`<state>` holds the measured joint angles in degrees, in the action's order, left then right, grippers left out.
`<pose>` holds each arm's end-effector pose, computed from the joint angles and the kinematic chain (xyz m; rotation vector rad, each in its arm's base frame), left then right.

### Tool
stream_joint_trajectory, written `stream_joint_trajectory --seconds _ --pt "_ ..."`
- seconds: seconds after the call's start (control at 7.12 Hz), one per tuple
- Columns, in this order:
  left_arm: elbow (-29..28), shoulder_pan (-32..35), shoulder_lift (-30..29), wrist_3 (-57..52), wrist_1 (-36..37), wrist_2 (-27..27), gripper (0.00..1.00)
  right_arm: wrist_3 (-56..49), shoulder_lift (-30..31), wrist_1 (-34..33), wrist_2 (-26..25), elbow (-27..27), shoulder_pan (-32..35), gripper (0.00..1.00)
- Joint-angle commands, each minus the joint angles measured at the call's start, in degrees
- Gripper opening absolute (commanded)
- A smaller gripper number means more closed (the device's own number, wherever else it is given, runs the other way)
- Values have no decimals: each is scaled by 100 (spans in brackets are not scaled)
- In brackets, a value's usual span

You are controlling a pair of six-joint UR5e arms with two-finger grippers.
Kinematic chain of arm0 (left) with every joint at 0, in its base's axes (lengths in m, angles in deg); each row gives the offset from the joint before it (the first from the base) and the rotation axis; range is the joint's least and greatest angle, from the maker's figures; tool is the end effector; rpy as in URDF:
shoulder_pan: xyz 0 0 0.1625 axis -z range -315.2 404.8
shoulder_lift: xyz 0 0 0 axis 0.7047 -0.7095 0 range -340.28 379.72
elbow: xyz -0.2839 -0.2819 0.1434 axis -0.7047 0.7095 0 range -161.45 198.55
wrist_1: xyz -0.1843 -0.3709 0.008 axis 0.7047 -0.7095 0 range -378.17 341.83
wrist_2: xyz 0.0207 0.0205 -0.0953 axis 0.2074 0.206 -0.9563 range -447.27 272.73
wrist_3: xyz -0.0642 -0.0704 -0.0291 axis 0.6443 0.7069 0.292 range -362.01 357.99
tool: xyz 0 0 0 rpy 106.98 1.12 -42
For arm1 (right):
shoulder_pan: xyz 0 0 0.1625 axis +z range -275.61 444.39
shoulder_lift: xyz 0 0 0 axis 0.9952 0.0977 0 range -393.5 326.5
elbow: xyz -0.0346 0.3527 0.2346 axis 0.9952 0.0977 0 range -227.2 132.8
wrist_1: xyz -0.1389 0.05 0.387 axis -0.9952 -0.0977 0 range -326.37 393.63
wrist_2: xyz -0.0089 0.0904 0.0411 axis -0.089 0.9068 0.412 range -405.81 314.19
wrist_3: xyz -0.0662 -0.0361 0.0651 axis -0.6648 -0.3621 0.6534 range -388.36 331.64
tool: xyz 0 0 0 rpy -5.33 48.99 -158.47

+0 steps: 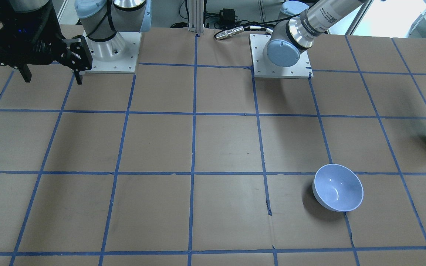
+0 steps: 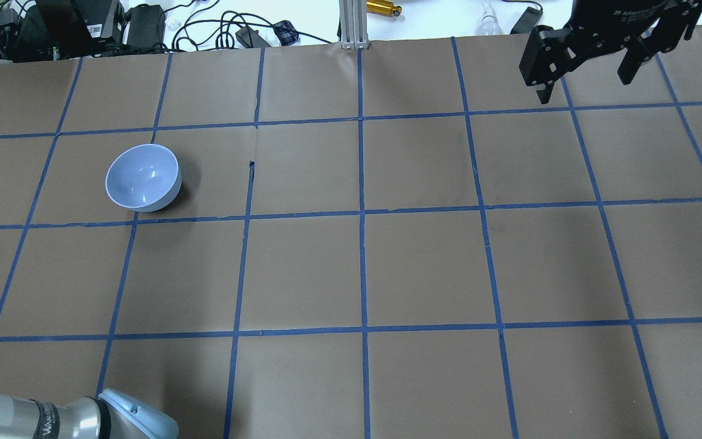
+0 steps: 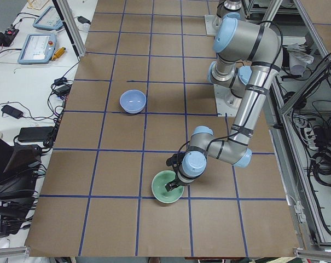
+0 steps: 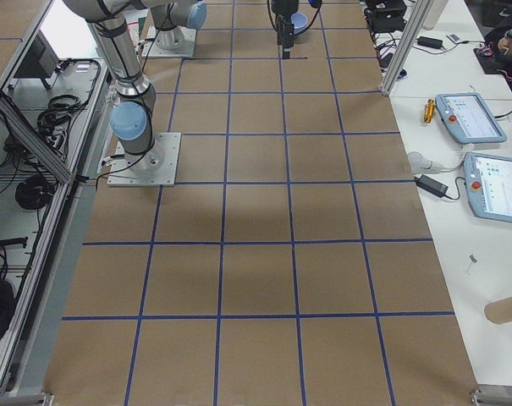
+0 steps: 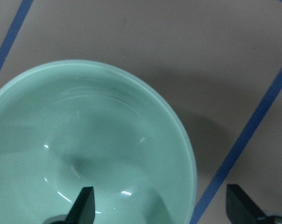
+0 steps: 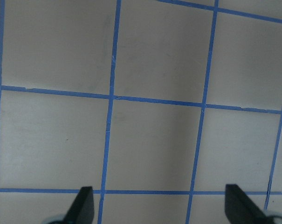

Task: Stack green bowl on blue bowl
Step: 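Move the left gripper toward the robot, down over the pale green bowl, then grasp the rim of the pale green bowl with the left gripper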

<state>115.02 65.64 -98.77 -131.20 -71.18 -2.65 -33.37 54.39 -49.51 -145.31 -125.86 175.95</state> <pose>0.5356 -0.3563 0.2157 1.5474 2.6734 -0.1343 0.1307 -0.5030 0.5561 0.1653 -2.9696 0.0540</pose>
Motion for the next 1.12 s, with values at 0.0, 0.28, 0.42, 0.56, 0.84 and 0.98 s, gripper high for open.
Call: stream_joint_trajectory --seconds 0.0,0.28,0.42,0.56,0.84,0.98 --pt "3 -1 -139 -44 54 -7 100 0 0 0 0 0 2 100" --pt "12 -1 -157 -45 54 -7 98 0 0 0 0 0 -6 100" --pt "3 -1 -174 -53 54 -7 94 0 0 0 0 0 -6 100" --pt "3 -1 -183 -62 63 2 68 0 0 0 0 0 2 100" --pt "12 8 -183 -62 54 2 0 0 0 0 0 0 -6 100" --pt "12 17 -174 -71 45 36 0 0 0 0 0 0 -6 100"
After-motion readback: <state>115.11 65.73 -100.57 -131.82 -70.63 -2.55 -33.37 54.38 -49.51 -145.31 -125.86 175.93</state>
